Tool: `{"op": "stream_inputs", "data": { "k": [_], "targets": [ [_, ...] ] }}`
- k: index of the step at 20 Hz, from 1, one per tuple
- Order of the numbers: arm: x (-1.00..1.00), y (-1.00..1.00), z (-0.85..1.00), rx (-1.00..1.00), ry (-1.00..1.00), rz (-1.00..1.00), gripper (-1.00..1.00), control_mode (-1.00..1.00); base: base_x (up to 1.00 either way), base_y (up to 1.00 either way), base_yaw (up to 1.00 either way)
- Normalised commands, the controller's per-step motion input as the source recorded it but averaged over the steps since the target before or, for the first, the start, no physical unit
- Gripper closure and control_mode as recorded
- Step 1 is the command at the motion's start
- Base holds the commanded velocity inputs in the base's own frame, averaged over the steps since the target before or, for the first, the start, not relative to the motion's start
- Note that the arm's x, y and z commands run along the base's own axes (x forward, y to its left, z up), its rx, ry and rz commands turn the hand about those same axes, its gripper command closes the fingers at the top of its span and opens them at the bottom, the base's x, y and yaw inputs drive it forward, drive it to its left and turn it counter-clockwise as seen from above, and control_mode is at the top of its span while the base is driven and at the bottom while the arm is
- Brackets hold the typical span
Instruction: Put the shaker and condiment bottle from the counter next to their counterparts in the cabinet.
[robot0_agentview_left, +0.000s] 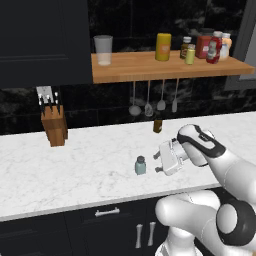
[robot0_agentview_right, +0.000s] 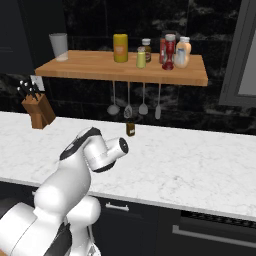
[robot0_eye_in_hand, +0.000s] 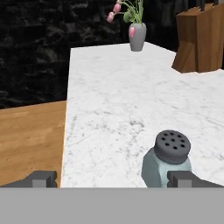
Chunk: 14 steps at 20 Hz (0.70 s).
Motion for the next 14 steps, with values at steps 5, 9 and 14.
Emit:
{"op": "stream_inputs", "data": {
  "k": [5,9,14],
  "targets": [
    [0.08,0.00,-0.05,0.00,0.00,0.00,-1.00,-1.00,0.00,0.00,0.00],
    [0.15,0.04,-0.08,0.00,0.00,0.00,-1.00,-1.00,0.00,0.00,0.00],
    [0.04,0.10,-0.11,0.00,0.00,0.00,-1.00,-1.00,0.00,0.00,0.00]
  ]
}}
